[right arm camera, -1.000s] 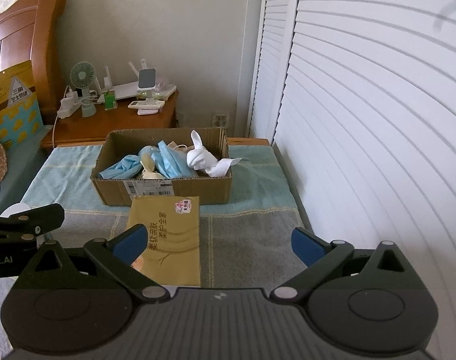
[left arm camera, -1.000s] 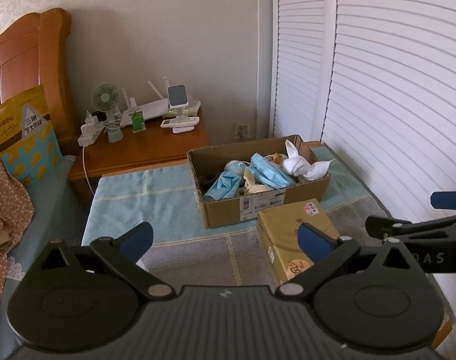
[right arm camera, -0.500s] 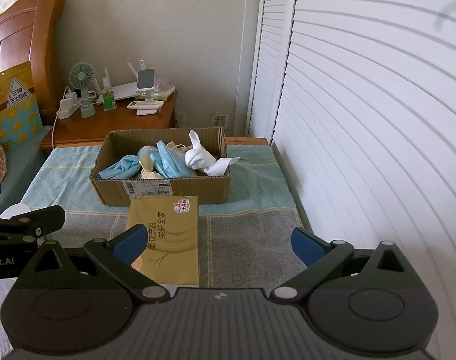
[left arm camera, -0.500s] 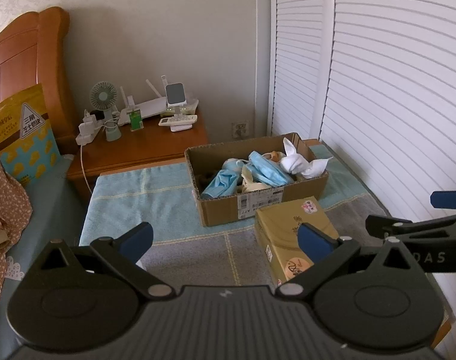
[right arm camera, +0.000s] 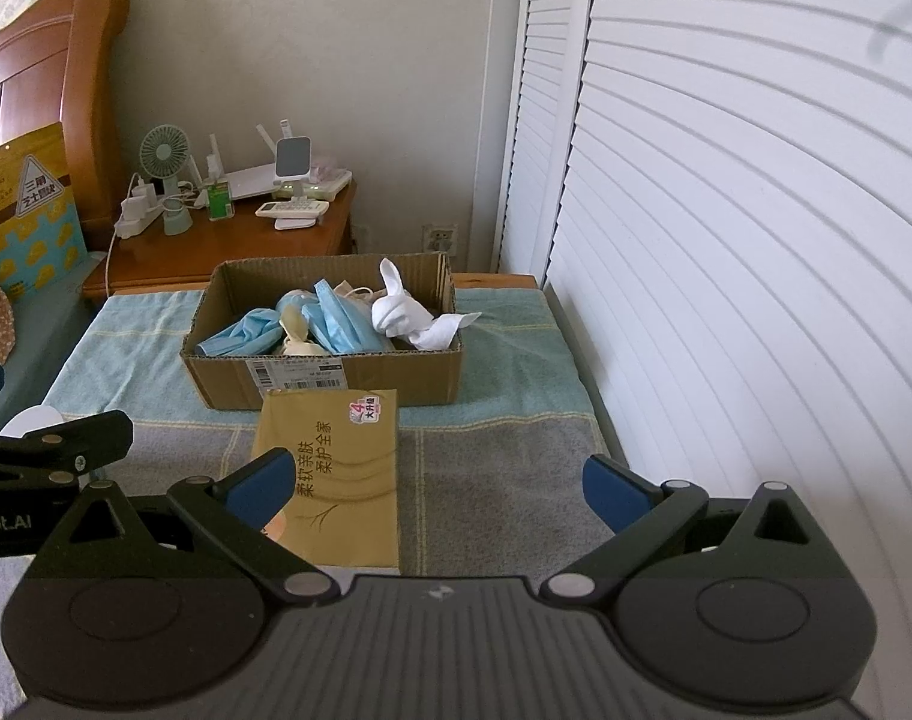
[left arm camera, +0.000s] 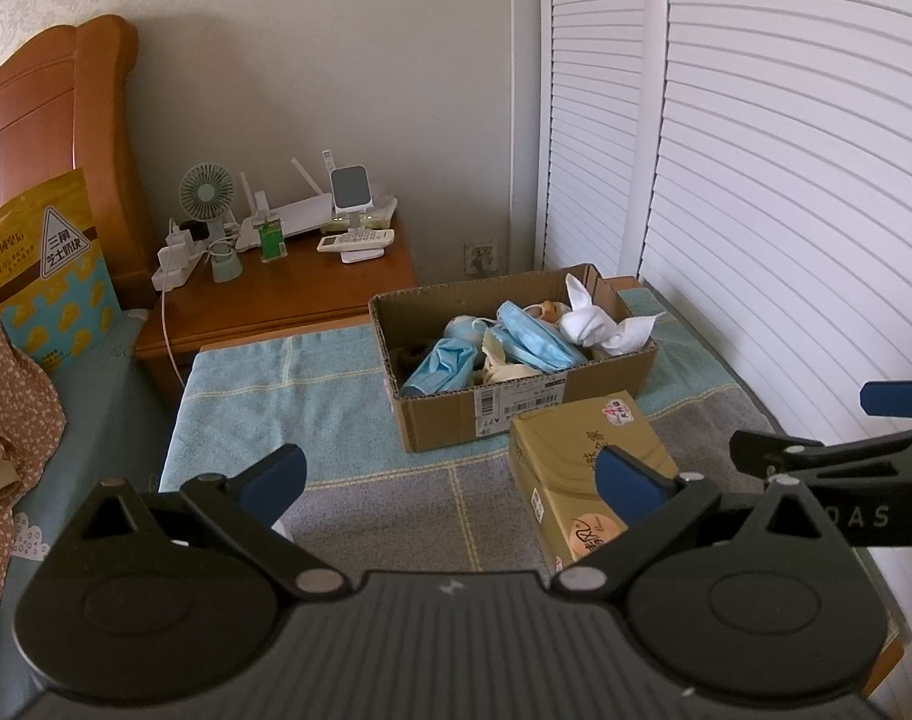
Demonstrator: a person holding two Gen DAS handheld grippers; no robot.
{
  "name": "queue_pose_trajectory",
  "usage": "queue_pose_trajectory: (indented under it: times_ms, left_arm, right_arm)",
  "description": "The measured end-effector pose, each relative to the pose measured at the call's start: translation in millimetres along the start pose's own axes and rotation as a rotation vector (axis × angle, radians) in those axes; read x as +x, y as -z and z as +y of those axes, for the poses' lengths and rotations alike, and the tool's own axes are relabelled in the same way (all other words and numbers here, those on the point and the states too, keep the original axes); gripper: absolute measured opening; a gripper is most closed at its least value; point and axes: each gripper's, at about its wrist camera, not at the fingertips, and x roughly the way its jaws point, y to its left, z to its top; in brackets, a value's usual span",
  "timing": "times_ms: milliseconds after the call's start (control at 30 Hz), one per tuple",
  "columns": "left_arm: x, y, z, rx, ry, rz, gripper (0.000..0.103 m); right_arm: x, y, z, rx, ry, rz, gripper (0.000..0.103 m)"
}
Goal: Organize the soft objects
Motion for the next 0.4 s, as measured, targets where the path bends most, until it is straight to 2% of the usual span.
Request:
queue_pose_trajectory:
  times_ms: [400]
  left_arm:
    - [0.3, 1.5, -2.6, 0.003, 0.006, 0.001, 0.102]
  right_arm:
    - [-0.8, 1.3, -0.3, 0.003, -0.002, 0.002, 0.103]
